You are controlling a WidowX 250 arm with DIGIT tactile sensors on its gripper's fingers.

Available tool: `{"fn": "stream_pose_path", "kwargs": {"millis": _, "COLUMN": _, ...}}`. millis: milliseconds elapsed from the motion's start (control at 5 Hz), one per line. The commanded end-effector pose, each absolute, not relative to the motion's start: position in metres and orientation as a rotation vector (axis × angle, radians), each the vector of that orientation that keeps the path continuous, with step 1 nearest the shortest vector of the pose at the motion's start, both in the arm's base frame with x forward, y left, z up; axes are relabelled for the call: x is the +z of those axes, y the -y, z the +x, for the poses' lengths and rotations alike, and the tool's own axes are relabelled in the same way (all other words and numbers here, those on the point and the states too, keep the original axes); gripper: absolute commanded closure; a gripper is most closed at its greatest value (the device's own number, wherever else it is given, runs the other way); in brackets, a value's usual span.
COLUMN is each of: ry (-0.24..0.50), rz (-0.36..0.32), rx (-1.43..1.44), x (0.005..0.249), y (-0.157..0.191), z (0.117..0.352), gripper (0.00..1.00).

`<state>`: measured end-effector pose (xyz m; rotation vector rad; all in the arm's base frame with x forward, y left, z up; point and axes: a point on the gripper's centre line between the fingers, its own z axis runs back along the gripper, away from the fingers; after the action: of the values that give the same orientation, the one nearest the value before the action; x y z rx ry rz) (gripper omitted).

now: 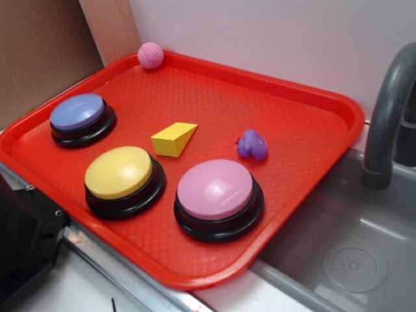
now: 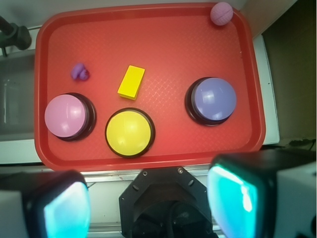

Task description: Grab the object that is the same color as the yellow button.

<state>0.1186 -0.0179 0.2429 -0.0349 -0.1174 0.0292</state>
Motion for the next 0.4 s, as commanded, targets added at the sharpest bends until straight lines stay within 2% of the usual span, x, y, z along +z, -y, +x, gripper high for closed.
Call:
{"fn": "stream_pose_path", "kwargs": {"millis": 0, "ry": 0.117, "rz": -0.035, "rx": 0.029, "x": 0.243, "y": 0.018, "z": 0.119, "gripper": 0.00}}
{"fn": "stream_pose_path", "kwargs": {"millis": 200, "ry": 0.105, "rz": -0.034, "rx": 0.020, "x": 0.208, "y": 0.025, "z": 0.157, "gripper": 0.00}}
